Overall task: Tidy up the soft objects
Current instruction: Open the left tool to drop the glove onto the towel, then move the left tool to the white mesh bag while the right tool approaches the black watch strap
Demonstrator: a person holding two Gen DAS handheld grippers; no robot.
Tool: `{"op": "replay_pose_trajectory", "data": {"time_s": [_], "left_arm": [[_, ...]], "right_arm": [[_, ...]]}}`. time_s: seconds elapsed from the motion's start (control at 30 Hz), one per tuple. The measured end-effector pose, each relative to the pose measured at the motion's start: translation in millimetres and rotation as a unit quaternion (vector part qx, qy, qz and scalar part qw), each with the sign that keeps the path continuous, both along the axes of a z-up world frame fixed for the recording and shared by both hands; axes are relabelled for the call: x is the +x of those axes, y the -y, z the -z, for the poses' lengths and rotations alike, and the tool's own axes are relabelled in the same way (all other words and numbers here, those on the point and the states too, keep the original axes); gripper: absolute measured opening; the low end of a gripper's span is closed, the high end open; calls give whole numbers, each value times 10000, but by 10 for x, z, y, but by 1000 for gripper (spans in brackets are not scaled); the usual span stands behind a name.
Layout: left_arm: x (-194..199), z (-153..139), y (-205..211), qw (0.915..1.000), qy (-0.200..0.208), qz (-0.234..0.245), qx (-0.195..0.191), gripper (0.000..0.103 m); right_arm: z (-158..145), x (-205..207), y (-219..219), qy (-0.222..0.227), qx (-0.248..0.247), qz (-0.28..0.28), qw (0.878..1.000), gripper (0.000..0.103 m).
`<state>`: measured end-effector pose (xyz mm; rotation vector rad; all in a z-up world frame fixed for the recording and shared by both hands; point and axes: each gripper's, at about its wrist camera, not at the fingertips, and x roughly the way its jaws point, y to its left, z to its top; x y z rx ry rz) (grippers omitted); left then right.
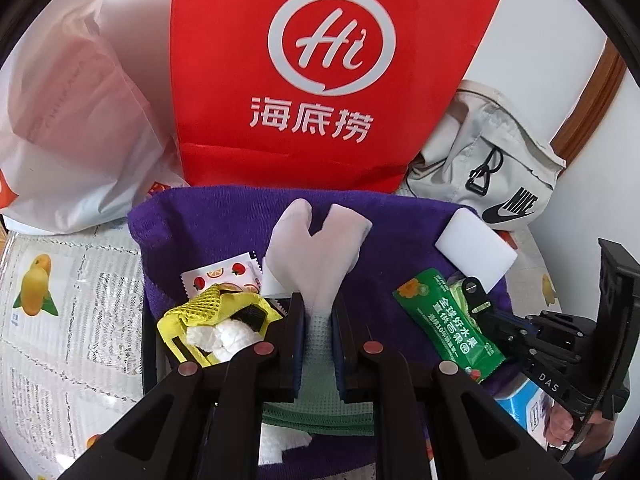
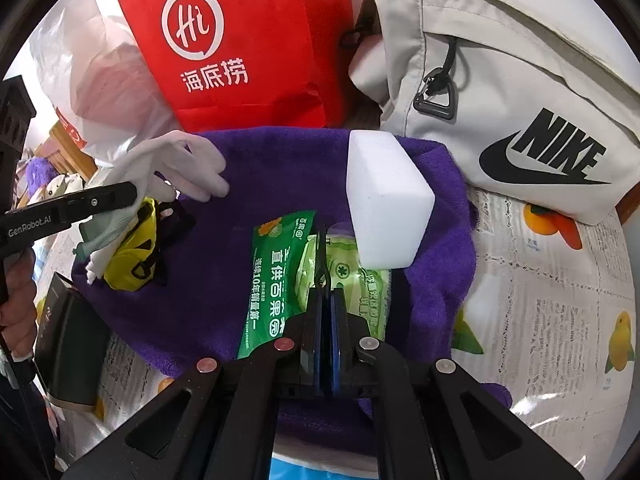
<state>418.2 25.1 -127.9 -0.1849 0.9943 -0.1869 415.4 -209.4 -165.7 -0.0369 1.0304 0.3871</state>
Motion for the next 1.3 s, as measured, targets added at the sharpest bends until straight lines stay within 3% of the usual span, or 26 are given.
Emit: {"op": "replay_pose_trajectory", "data": {"time_s": [0.13,0.2,0.23,0.27,0.3,0.33,0.37,0.4,0.77,0.97,1.3], "left_arm": [[0,8,21,10000,-27,-3,74,13],[-2,-7,24,9999,-37,12,109,17],[2,-14,34,9999,-50,21,136,21],[-3,-29,33,9999,-48,20,145,27],[-17,-50,31,9999,-33,8,150,32],[-37,-73,15,9999,-29,-9,165,44],[-55,-100,8,9998,-17,-45,186,52],[-72,-123,-3,9998,0,-73,193,53],[-495,-459,-188,9987,282,-279,306,53],[-857,-608,-229,9973,567,-312,358,53],[-1429,-539,-369,9989,298,-367,62,53]], "right_arm": [[-25,-8,-14,81,-140,14,9999,7],[-57,-29,5,137,-139,48,9998,18],[-86,-52,22,180,-117,71,9997,30],[-117,-82,37,229,-97,108,9996,43],[-154,-111,60,289,-88,138,9994,46],[-187,-146,65,353,-101,152,9992,49],[-219,-182,67,402,-146,168,9989,49],[-258,-225,78,454,-214,201,9985,49],[-590,-852,8,910,-60,261,9955,62],[-608,-1216,-12,837,102,354,9958,62],[-476,-1869,-189,599,181,202,9978,62]]}}
